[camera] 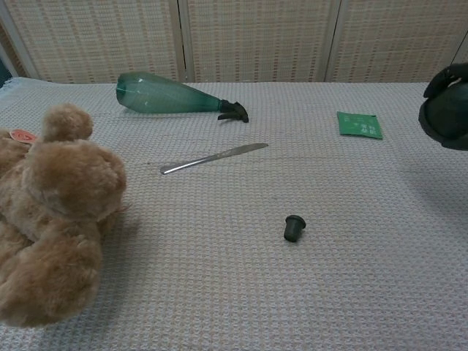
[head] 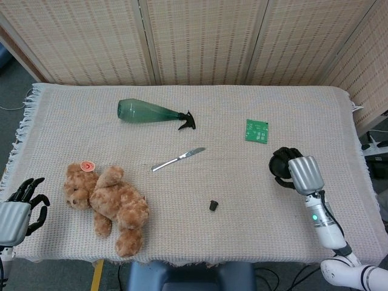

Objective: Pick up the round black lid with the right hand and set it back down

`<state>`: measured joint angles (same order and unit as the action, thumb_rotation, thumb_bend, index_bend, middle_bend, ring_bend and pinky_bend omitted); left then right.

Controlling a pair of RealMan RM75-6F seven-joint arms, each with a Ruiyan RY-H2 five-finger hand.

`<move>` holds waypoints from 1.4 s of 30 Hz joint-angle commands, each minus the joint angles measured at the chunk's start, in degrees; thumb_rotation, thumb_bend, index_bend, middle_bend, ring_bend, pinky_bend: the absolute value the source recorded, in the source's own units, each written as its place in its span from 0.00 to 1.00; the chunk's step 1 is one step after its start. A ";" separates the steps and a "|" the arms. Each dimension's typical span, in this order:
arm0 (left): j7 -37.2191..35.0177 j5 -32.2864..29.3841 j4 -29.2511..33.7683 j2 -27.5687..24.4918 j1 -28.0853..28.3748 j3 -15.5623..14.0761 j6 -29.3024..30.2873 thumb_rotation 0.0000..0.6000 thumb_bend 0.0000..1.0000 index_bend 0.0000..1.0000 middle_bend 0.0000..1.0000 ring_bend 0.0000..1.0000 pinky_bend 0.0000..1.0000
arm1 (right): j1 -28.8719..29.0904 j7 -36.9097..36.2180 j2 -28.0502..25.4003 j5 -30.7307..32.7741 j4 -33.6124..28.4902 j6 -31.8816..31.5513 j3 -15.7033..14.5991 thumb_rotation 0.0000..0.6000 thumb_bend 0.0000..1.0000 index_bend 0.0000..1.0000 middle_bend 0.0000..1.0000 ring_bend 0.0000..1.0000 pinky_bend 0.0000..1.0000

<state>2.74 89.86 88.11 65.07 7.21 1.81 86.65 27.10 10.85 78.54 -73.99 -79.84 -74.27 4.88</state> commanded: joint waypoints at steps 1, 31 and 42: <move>0.02 0.01 0.05 -0.03 0.00 -0.01 -0.02 1.00 0.53 0.53 0.12 0.10 0.39 | 1.08 24.26 -5.33 22.48 -12.69 9.62 1.99 1.00 0.14 0.54 0.48 0.62 0.82; 0.48 -0.31 0.38 -0.18 0.09 -0.04 -0.55 1.00 0.53 0.53 0.12 0.10 0.39 | -1.83 -3.58 -1.01 -2.00 -2.87 8.12 0.02 1.00 0.14 0.55 0.48 0.63 0.81; 0.84 -0.91 0.72 -0.45 0.37 -0.05 -1.55 1.00 0.53 0.53 0.12 0.10 0.39 | 5.29 12.93 -0.55 22.95 -6.65 20.39 5.34 1.00 0.14 0.55 0.48 0.62 0.81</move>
<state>3.56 88.96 88.83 64.64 7.56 1.77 85.13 29.74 20.12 77.28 -55.62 -86.38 -57.53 8.31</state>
